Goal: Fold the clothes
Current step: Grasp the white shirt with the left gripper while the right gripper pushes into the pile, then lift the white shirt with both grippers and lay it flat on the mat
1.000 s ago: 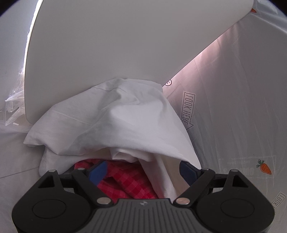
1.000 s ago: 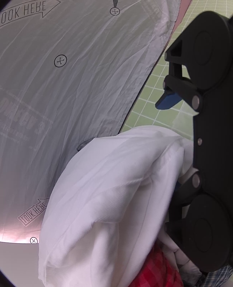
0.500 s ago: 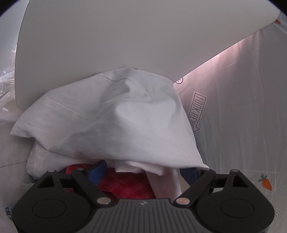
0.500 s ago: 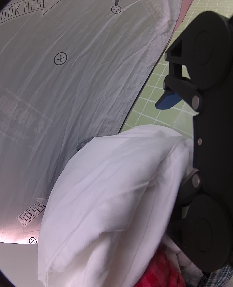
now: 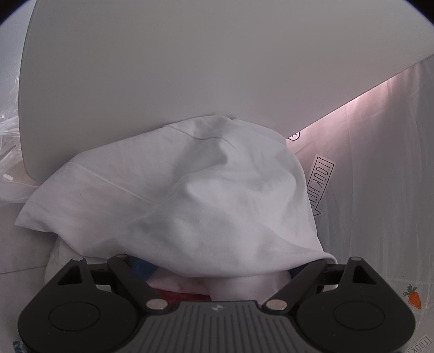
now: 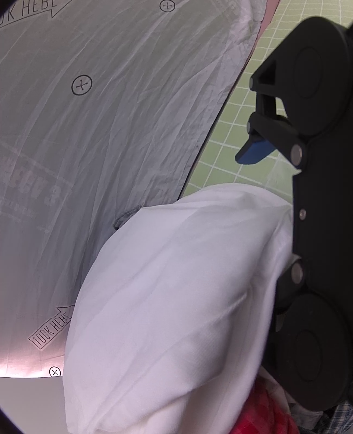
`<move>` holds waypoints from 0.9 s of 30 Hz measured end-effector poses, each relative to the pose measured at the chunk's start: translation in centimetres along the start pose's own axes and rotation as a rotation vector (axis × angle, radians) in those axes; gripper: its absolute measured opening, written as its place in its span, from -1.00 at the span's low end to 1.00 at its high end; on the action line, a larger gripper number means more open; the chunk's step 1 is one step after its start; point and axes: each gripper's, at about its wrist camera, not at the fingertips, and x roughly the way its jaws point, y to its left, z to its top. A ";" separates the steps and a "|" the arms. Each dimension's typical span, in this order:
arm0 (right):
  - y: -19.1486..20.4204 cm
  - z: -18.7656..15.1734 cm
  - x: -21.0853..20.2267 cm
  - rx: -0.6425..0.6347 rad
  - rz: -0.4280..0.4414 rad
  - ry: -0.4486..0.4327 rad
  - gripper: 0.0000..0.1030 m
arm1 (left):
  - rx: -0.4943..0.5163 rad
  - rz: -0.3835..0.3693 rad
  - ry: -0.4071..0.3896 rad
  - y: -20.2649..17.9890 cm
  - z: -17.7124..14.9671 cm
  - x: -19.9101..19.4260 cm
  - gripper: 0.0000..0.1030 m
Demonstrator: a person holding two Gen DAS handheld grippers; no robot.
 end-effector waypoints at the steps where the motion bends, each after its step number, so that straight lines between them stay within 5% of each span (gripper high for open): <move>1: 0.1 0.0 0.0 -0.004 -0.001 -0.002 0.58 | -0.006 -0.005 0.004 0.1 0.1 0.4 0.72; 3: 0.2 0.0 0.1 -0.008 0.000 -0.004 0.57 | -0.010 -0.009 0.011 0.2 0.2 0.9 0.67; 6: 0.2 -0.1 0.3 -0.013 0.016 -0.011 0.51 | 0.011 -0.033 0.017 -0.5 0.3 0.9 0.21; 8: 0.1 -0.3 0.2 -0.013 0.044 -0.016 0.32 | 0.033 -0.028 0.010 -1.2 0.3 0.6 0.05; 12: 0.4 -0.7 -0.9 -0.017 0.082 -0.038 -0.44 | 0.159 0.022 -0.045 -3.2 -0.4 -0.7 -0.34; 14: 0.7 -0.9 -1.5 -0.045 0.044 -0.070 -0.55 | 0.244 0.045 -0.087 -4.5 -0.9 -1.6 -0.47; 27: -2.3 -0.9 -6.6 0.053 -0.019 -0.193 -0.73 | 0.573 0.095 -0.255 -9.6 -6.5 -10.6 -0.75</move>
